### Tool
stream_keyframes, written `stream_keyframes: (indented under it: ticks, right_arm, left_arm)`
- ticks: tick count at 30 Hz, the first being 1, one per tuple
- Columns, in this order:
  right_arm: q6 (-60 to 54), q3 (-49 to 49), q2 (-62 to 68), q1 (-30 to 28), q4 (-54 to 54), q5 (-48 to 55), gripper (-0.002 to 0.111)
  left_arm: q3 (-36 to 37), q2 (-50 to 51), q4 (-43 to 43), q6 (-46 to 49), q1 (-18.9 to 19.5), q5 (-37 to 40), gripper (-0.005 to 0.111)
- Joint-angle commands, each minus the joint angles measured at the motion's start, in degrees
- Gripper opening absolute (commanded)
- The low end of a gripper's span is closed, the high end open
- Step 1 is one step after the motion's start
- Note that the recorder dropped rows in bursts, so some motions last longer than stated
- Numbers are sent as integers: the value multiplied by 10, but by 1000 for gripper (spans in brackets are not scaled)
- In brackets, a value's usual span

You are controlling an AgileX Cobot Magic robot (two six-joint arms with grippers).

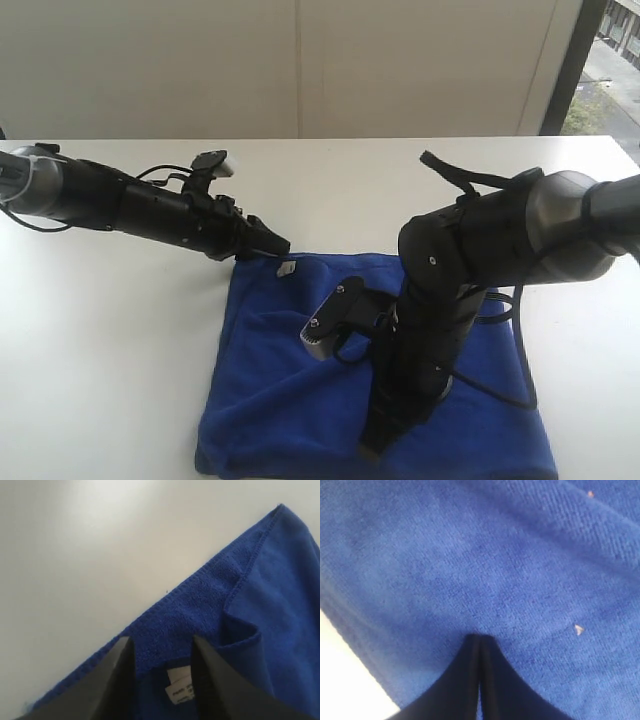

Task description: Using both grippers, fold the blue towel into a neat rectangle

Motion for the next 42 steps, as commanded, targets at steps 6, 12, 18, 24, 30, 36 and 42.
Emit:
stream_keyframes:
  ticks: [6,12,18,24,30,36,42]
  right_arm:
    - [-2,3,12,-4,2,-8,0]
    - [-2,3,12,-4,2,-7,0]
    - [-6,3,12,-4,3,-7,0]
    - [-6,3,12,-4,4,-7,0]
    - [-6,3,12,-4,5,-7,0]
    - [-6,3,12,-4,5,-8,0]
    - [-9,3,12,-4,5,-9,0]
  left_arm:
    - [-1,0,31,2,-16,-9,40]
    - [-1,-1,41,2,-13,-34,40]
    - [-1,0,42,8,-13,-34,40]
    - [-1,0,42,6,-13,-34,19]
    - [-1,-1,42,8,-13,-34,0]
    - [-1,-26,77,18,-13,-36,0]
    - [-1,-43,115,54,-13,-49,0]
